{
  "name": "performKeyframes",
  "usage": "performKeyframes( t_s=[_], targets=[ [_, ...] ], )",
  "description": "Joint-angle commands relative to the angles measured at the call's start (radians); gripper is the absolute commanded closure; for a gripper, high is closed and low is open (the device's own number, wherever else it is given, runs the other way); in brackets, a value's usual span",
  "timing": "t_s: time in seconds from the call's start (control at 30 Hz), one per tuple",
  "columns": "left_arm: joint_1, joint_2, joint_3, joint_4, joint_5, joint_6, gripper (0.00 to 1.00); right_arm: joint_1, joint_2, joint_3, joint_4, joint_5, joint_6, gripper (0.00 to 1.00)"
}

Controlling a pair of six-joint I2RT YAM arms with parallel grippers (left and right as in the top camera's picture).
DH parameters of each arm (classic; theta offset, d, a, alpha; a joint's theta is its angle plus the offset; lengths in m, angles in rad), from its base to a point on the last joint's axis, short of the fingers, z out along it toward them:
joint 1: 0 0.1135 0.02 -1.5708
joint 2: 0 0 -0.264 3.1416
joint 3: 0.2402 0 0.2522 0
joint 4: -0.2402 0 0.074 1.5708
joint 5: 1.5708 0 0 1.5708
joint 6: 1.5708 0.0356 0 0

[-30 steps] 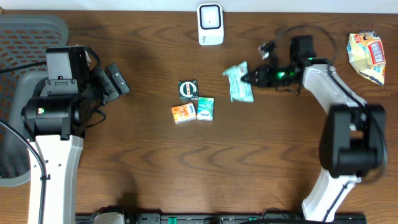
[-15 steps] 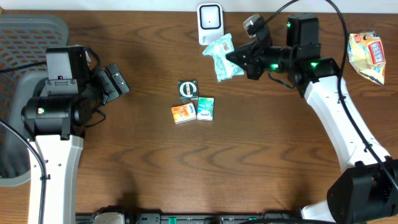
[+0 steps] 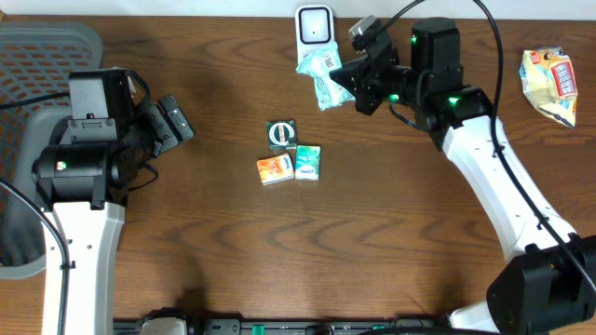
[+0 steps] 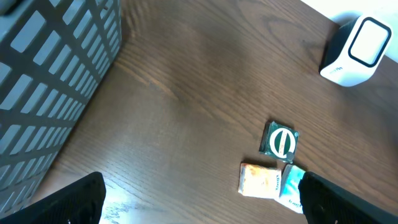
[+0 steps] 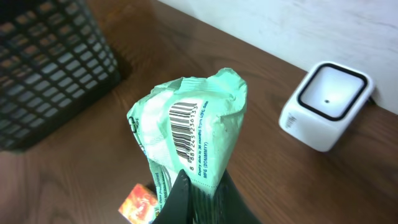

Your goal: Scan the item barcode

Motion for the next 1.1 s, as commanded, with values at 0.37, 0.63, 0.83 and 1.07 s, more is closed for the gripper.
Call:
performKeyframes(
  t_s=[0.37, 0.63, 0.83, 1.07],
  targets=[
    [0.006, -0.001, 0.009, -0.001, -0.01, 0.013, 0.02, 0.012, 0.023, -0.023, -0.124, 0.451, -0.018, 0.99],
    [0.006, -0.001, 0.009, -0.001, -0.009, 0.013, 0.02, 0.02, 0.146, -0.024, -0.266, 0.973, 0.046, 0.99],
    [0.006, -0.001, 0.009, -0.001, -0.009, 0.013, 0.02, 0.033, 0.257, -0.024, -0.344, 1.227, 0.127, 0.99],
    [0.006, -0.001, 0.009, -0.001, -0.009, 0.013, 0.02, 0.082, 0.371, -0.024, -0.372, 1.273, 0.132, 0.98]
  ],
)
